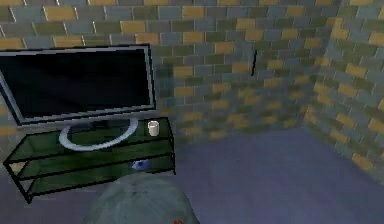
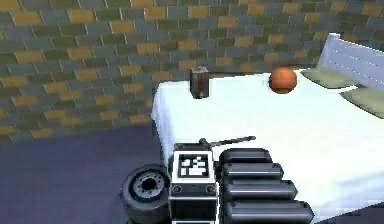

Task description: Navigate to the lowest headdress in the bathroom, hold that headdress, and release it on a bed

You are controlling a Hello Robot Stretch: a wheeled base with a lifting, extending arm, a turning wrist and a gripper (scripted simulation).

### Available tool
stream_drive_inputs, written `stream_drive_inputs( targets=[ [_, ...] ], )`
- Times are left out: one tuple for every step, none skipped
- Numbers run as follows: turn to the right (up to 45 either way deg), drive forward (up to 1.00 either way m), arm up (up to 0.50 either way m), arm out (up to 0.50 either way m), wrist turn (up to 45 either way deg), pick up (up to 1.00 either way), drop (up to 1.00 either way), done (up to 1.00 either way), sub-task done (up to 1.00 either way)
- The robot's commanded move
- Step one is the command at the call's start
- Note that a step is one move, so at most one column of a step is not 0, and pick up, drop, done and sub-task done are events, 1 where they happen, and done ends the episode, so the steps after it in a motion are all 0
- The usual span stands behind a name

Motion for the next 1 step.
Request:
stream_drive_inputs(
  targets=[
    [-45.0,0.00,0.00,0.00,0.0,0.00,0.00,0.00,0.00]
  ],
)
